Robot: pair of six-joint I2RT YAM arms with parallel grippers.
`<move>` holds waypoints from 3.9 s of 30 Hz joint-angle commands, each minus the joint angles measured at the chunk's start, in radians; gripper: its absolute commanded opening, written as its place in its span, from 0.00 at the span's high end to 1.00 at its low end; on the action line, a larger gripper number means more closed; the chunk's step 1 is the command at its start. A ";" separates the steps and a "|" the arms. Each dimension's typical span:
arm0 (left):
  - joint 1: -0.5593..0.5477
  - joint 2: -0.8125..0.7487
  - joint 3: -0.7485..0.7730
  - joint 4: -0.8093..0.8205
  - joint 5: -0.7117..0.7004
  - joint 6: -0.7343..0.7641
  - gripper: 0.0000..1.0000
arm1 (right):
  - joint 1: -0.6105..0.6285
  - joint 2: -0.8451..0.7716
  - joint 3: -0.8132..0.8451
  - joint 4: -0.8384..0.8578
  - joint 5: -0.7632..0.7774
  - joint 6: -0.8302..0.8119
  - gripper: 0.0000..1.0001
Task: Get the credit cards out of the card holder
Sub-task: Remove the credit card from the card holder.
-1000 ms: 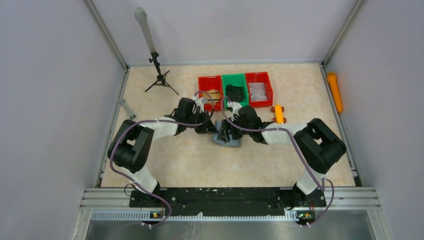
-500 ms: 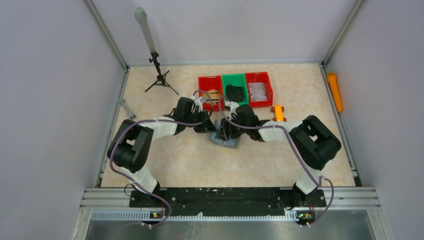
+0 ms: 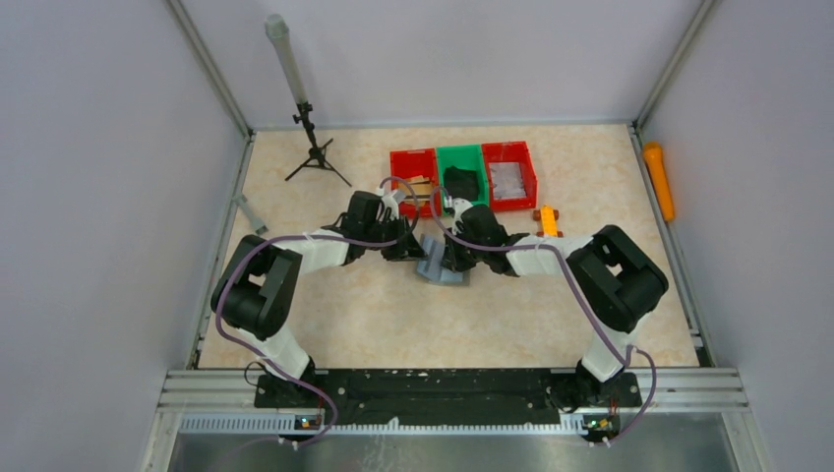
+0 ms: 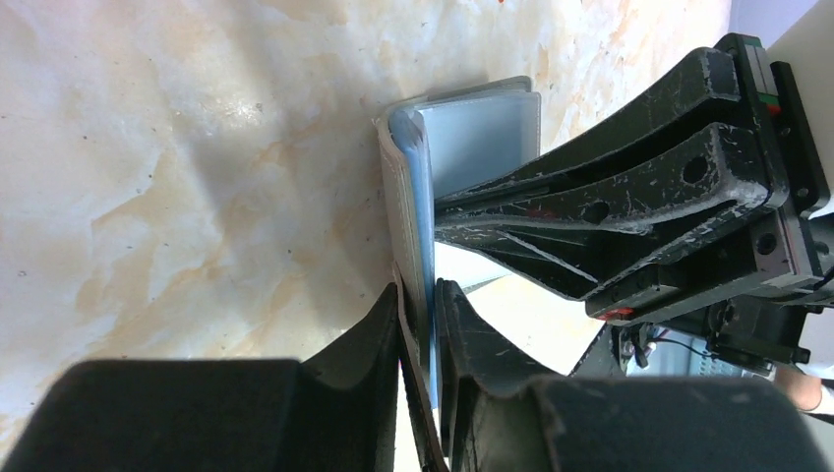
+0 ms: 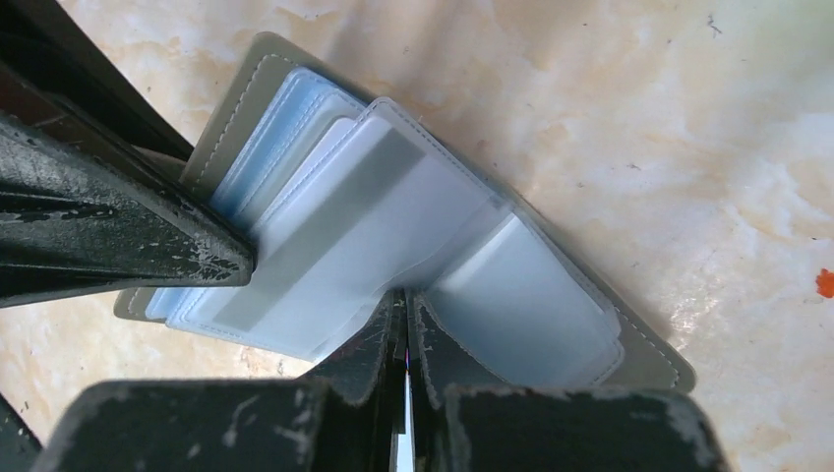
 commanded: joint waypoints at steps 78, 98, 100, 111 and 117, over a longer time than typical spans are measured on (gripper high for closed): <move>-0.012 -0.056 -0.069 0.314 0.251 -0.116 0.97 | -0.027 -0.032 -0.045 0.104 -0.107 0.023 1.00; -0.018 -0.060 -0.052 0.233 0.194 -0.069 1.00 | -0.027 -0.029 -0.043 0.108 -0.126 0.024 0.99; -0.023 -0.069 -0.043 0.183 0.144 -0.041 1.00 | -0.029 -0.032 -0.043 0.101 -0.114 0.025 0.93; -0.024 -0.090 -0.013 0.028 -0.023 0.030 1.00 | -0.108 -0.122 -0.132 0.148 -0.084 0.069 0.84; -0.024 -0.106 -0.020 0.048 -0.003 0.028 1.00 | -0.110 -0.147 -0.172 0.258 -0.187 0.093 0.49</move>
